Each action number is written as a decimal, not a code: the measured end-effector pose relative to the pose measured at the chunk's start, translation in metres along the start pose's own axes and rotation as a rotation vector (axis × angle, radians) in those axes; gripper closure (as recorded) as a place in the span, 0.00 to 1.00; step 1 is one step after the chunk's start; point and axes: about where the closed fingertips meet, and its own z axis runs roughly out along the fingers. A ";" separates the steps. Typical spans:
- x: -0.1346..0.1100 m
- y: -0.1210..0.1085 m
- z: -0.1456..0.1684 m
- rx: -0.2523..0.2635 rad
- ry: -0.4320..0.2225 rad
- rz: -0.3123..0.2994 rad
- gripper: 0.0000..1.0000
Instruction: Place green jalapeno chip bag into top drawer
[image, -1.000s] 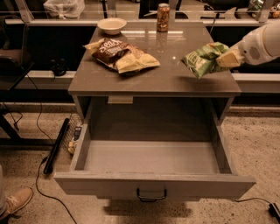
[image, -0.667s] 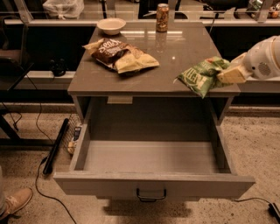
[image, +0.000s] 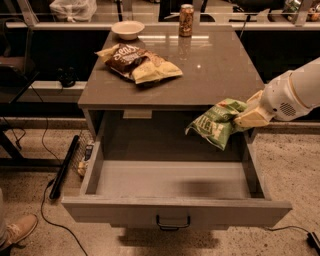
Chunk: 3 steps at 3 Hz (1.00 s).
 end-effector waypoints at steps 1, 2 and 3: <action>0.000 0.000 0.000 0.000 0.000 0.000 1.00; 0.003 0.013 0.026 -0.049 0.016 -0.007 1.00; 0.008 0.024 0.072 -0.106 0.031 0.010 1.00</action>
Offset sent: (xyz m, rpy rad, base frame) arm -0.0086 0.0376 -0.0596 -0.0059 0.1005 0.0751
